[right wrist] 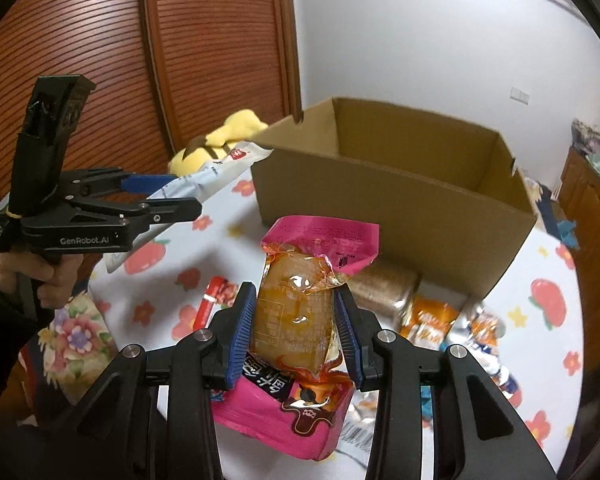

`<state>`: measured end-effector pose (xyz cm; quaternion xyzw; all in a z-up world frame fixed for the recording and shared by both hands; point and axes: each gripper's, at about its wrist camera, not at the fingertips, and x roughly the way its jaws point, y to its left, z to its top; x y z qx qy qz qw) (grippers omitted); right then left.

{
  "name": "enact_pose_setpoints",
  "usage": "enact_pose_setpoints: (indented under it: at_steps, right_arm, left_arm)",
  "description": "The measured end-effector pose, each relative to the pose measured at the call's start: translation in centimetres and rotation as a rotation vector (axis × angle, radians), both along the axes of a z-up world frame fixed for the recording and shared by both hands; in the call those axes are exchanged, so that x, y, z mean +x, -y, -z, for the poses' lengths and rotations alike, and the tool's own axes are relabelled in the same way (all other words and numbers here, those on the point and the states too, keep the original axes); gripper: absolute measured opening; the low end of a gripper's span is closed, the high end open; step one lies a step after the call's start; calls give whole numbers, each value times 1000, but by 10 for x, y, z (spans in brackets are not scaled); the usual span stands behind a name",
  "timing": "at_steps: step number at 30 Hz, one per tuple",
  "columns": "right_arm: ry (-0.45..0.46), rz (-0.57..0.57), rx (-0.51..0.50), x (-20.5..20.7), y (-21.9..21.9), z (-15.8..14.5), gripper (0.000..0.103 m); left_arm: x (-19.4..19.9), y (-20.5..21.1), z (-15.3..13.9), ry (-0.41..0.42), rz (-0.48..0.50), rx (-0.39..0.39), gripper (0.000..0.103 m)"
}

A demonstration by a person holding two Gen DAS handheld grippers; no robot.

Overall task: Organize snacks
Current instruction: 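Carry both packets over the box and open both tools to drop them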

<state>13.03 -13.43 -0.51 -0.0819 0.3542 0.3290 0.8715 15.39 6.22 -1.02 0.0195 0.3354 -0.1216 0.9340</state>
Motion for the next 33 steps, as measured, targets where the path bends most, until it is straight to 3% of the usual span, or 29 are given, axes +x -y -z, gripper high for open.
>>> enact_pose_setpoints:
  at_steps: [18, 33]
  right_arm:
    - [69, 81, 11, 75, 28, -36, 40]
    - [-1, 148, 35, 174, 50, -26, 40]
  left_arm:
    - [56, 9, -31, 46, 26, -37, 58]
    - [123, 28, -45, 33, 25, 2, 58]
